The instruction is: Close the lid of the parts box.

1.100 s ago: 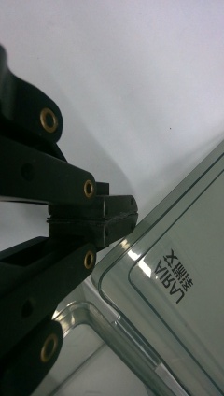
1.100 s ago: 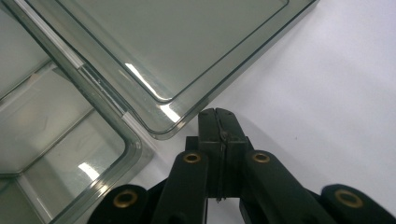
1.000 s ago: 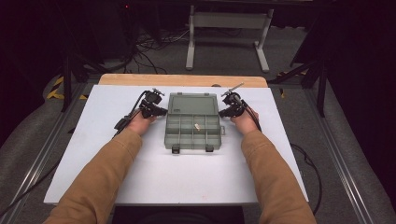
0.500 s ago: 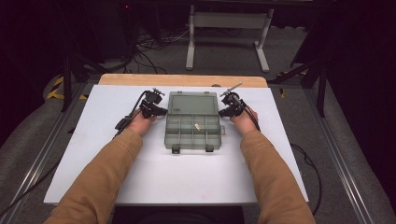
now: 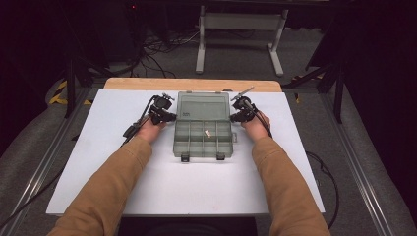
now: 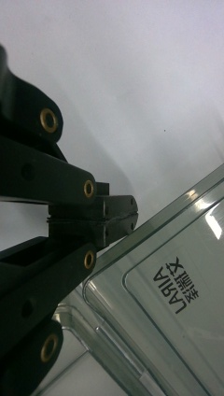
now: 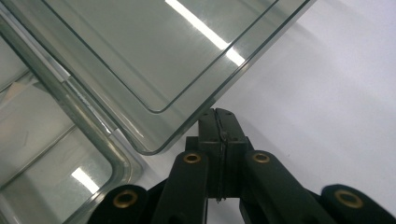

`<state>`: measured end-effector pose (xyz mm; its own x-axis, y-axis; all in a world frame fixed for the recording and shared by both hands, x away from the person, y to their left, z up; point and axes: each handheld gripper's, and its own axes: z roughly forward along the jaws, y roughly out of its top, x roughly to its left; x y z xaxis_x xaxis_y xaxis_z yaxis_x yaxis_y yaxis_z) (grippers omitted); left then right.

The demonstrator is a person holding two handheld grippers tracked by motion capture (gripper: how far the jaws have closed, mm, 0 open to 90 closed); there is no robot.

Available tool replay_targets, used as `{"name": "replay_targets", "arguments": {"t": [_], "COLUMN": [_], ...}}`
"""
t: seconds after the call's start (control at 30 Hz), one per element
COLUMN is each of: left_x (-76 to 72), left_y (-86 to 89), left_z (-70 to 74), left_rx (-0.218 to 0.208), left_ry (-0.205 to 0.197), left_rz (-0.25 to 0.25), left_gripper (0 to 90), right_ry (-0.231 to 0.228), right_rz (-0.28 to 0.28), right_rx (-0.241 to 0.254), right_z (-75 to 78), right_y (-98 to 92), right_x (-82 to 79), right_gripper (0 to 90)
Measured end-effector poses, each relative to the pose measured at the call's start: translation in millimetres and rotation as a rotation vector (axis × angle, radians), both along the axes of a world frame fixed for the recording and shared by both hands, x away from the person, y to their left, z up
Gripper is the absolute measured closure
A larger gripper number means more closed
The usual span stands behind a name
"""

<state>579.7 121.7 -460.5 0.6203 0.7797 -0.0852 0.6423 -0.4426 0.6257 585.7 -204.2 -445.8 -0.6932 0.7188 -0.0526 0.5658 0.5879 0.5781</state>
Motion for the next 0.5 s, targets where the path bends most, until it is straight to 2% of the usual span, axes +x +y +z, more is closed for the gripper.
{"name": "replay_targets", "arguments": {"t": [0.5], "left_x": [0.4], "left_y": [-1.4], "left_z": [-1.7], "left_rx": [-0.019], "left_ry": [-0.015], "left_rz": [0.022], "left_gripper": [89.8], "right_ry": [-0.005], "right_rz": [0.002], "right_rx": [0.01], "right_z": [-0.3], "right_y": [0.4], "right_x": [4.6], "right_gripper": [90.0]}}
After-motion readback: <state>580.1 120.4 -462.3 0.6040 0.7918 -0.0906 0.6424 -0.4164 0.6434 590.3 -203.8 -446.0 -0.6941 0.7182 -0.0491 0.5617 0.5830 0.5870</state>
